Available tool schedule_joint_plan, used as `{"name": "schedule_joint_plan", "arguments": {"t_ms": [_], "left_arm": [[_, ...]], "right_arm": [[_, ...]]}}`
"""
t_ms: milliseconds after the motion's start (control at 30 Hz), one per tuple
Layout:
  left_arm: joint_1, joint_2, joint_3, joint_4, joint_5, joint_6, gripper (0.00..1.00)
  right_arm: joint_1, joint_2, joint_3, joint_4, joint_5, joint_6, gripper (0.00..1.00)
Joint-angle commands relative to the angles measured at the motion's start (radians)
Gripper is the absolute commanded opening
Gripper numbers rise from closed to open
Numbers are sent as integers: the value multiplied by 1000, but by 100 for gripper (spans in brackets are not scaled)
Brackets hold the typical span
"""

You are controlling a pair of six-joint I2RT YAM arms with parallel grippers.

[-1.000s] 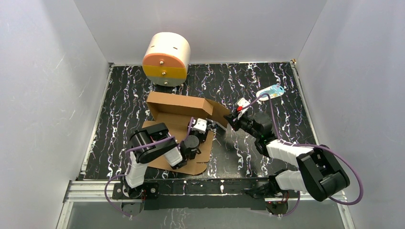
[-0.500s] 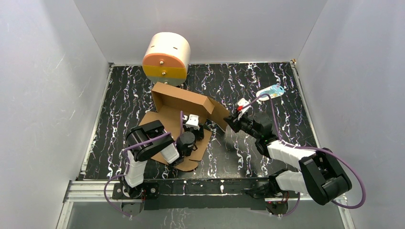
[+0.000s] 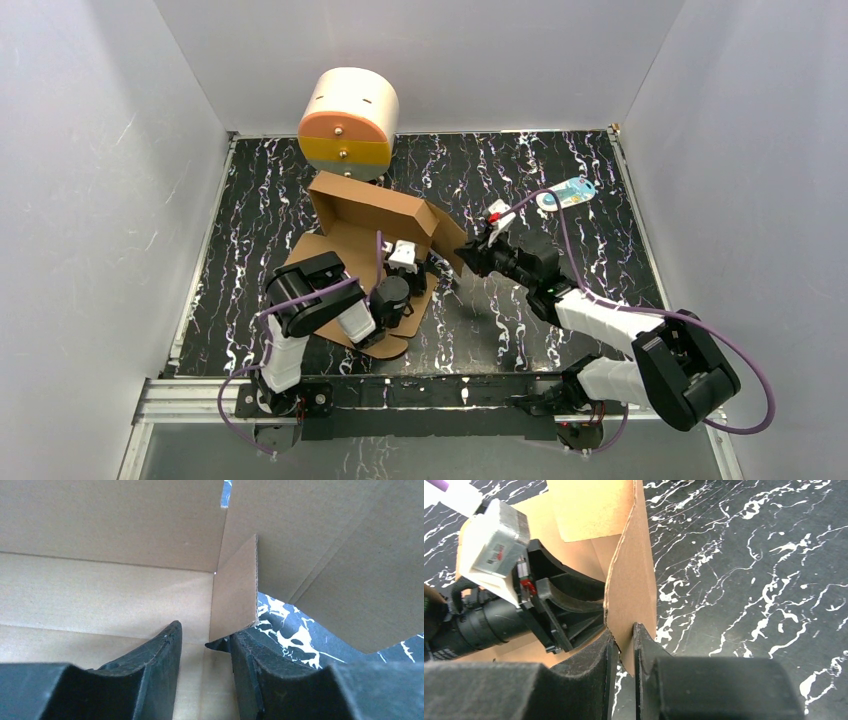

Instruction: Fold the paper box

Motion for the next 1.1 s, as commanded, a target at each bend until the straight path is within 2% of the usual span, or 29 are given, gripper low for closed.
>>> {"name": "schedule_joint_plan", "arguments": {"t_ms": [0,367,600,767,933,1067], "left_arm": [[6,18,11,3,-14,-25,36],[83,-32,-58,-20,16,-211,30],[89,-23,-52,-39,34,-231,27],[91,-12,-54,-44,51,-246,25],[93,-11,-58,-47,55,-246,24],[96,-10,-65,-47,57,-253,24]], "right_arm": [[31,-19,48,26,4,40,26],[32,-12,23,54,14,15,26],[31,-21,24,61,-65,-31,30],[9,-77,42,-9,-12,-72,38],[-37,-143,63,-47,0,-83,40],[-68,-162,81,-83,71,-104,42]]}}
